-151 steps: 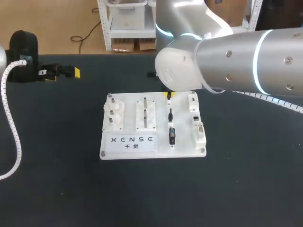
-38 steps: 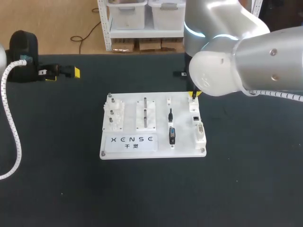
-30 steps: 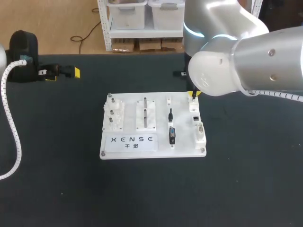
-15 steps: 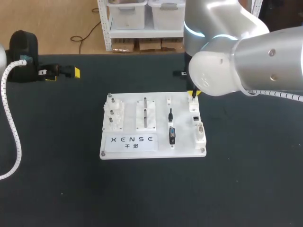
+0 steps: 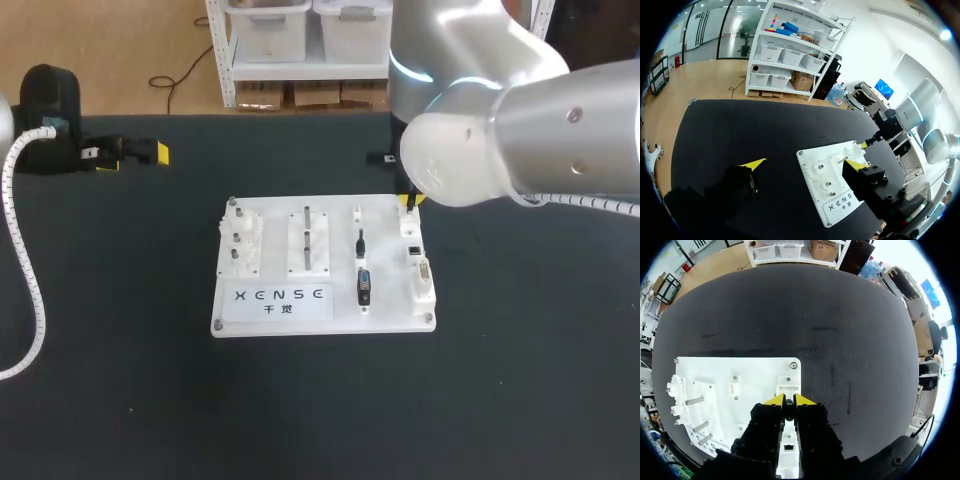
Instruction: Insert the USB connector, Ethernet cable, and multi-pin plug into their matching sockets one by one.
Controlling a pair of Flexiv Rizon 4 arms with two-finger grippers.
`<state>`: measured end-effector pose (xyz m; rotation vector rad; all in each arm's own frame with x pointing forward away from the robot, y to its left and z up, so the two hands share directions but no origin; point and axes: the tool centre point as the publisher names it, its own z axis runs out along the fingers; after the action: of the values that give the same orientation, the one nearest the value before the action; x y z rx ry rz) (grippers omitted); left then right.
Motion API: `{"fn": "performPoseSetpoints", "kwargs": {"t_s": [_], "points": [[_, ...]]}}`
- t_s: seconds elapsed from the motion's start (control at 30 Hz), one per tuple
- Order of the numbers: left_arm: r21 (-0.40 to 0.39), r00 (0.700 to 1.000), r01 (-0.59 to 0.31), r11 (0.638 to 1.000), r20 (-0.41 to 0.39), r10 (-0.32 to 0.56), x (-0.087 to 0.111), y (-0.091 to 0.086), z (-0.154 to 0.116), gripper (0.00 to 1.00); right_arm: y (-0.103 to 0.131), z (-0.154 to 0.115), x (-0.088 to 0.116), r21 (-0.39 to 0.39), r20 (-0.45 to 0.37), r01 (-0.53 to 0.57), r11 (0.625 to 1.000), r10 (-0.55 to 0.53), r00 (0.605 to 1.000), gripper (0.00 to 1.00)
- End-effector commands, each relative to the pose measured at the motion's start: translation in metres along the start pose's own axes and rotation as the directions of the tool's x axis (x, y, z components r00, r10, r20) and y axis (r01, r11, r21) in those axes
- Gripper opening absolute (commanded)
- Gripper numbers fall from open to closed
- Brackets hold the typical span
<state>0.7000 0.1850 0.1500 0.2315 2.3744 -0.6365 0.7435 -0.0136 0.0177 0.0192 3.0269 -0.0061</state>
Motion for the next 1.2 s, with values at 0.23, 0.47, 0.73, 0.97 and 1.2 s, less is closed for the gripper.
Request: {"fn": "performPoseSetpoints", "kwargs": {"t_s": [0.23,0.47,0.73,0.97,1.2], "points": [[0.0,1.0,0.0,1.0,0.0,0.0,0.0,0.0,0.0,1.0,-0.007,0.013,0.003,0.011,-0.027,-0.025,1.0,0.025,0.999,0.0],[0.0,1.0,0.0,1.0,0.0,0.0,0.0,0.0,0.0,1.0,-0.008,0.013,0.003,0.016,-0.039,-0.027,1.0,0.027,0.999,0.06],[0.0,1.0,0.0,1.0,0.0,0.0,0.0,0.0,0.0,1.0,0.004,-0.009,0.0,0.015,0.008,0.008,1.0,-0.008,1.0,1.0],[0.0,1.0,0.0,1.0,0.0,0.0,0.0,0.0,0.0,1.0,0.017,-0.029,0.004,-0.003,0.042,0.037,0.999,-0.037,0.998,1.0],[0.0,1.0,0.0,1.0,0.0,0.0,0.0,0.0,0.0,1.0,0.032,-0.042,0.021,-0.036,0.041,0.07,0.997,-0.069,0.997,1.0]]}}
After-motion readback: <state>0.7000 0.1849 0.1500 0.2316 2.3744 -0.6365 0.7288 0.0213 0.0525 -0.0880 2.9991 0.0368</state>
